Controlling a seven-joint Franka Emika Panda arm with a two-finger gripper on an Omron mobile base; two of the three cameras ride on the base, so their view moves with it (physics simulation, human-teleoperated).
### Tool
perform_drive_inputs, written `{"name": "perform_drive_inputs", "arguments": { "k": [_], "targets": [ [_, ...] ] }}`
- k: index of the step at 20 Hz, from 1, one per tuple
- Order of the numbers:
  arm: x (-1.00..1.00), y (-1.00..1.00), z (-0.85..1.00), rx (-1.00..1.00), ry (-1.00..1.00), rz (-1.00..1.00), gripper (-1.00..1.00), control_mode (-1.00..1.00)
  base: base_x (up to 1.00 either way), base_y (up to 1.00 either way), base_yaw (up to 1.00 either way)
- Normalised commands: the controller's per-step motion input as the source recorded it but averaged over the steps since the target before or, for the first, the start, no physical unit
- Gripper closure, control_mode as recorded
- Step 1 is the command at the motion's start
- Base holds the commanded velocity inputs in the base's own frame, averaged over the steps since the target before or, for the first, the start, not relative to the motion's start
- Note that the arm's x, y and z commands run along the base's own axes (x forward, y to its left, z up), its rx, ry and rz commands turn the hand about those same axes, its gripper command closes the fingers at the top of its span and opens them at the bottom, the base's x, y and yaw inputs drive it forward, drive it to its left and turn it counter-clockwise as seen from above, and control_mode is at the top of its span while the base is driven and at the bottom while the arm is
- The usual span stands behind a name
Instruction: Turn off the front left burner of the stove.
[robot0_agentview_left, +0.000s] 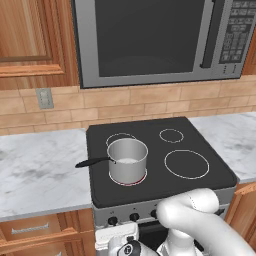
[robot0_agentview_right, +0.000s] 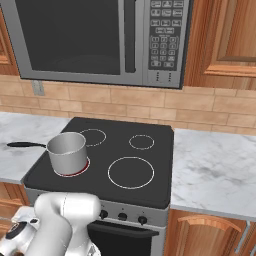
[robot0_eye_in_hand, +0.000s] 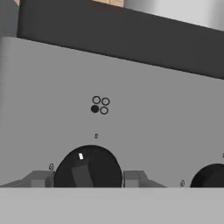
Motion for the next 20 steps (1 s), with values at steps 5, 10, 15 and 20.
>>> {"name": "perform_drive_inputs", "arguments": {
  "k": [5,10,15,20],
  "targets": [
    [-0.12,0.03,0.38,0.48,0.0,-0.2,1.0,-1.0,0.0,0.0,0.0],
    [-0.09,0.05,0.37,0.5,0.0,-0.22,1.0,-1.0,0.0,0.0,0.0],
    [-0.04,0.11,0.38,0.52,0.0,-0.22,1.0,-1.0,0.0,0.0,0.0],
    [-0.1,0.11,0.35,0.55,0.0,-0.24,1.0,-1.0,0.0,0.0,0.0]
  ]
}}
